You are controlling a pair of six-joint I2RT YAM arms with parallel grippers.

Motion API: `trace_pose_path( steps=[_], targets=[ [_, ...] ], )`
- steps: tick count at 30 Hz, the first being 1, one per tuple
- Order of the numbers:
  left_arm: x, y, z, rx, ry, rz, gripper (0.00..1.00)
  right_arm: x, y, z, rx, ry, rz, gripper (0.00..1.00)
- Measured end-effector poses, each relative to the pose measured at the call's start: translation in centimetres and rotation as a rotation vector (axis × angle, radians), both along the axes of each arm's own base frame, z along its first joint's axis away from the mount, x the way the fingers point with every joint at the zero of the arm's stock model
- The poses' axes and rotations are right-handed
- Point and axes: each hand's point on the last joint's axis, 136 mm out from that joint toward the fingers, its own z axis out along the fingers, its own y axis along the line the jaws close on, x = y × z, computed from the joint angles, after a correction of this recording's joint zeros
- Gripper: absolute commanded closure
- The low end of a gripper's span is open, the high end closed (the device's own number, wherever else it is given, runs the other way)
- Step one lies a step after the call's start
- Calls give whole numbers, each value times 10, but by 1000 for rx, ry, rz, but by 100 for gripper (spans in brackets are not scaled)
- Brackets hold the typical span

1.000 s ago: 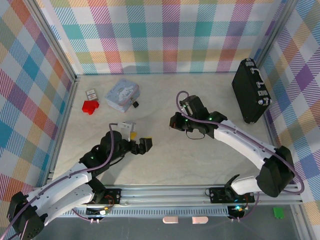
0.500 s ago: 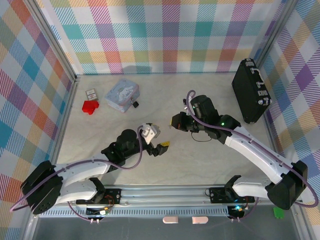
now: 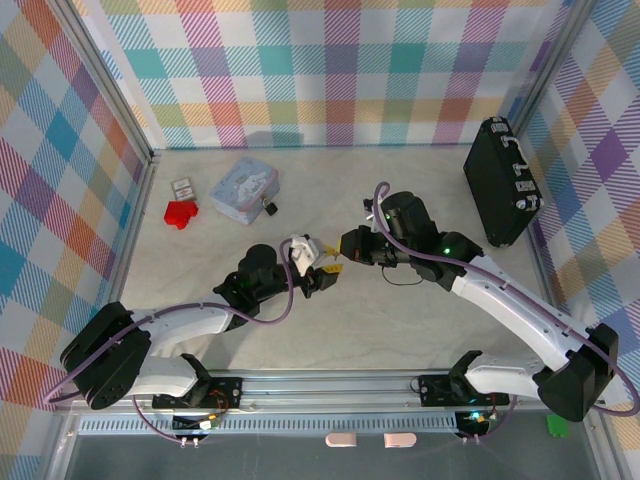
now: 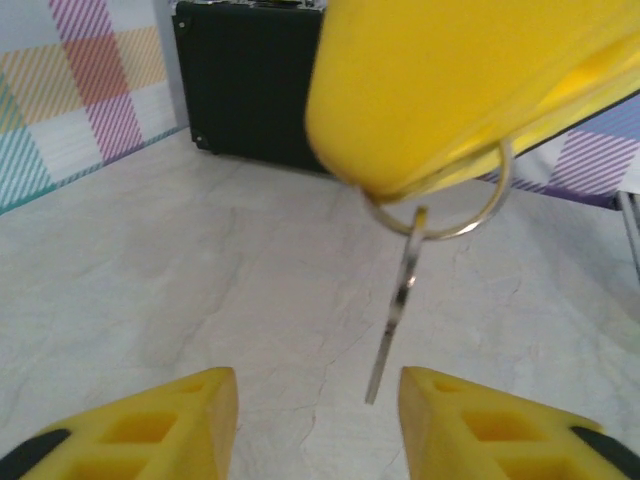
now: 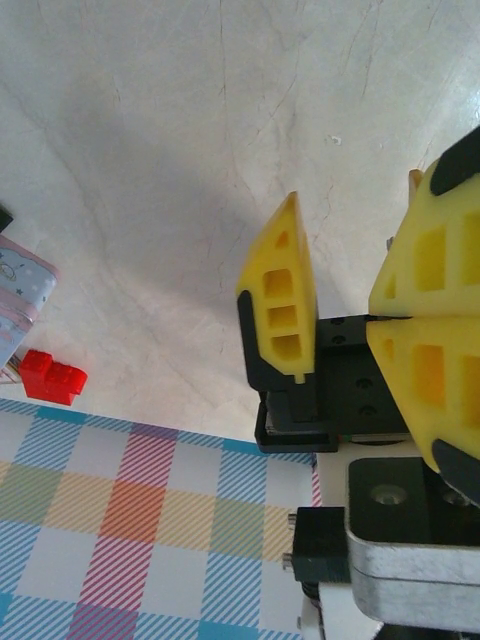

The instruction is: Unlock a padlock with a key

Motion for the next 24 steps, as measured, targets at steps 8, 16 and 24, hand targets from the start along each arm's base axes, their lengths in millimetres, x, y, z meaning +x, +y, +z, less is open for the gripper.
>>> trace_pose_path(
  steps=[8, 16, 24],
  targets=[
    [-4, -1, 3, -25, 29, -52, 70, 0, 0, 0, 0, 1, 0, 100],
    [-5, 0, 7, -43, 51, -83, 76, 1, 1, -4, -8, 9, -4, 100],
    [-9, -1, 9, -51, 59, -113, 83, 2, 0, -5, -12, 10, -12, 100]
  ],
)
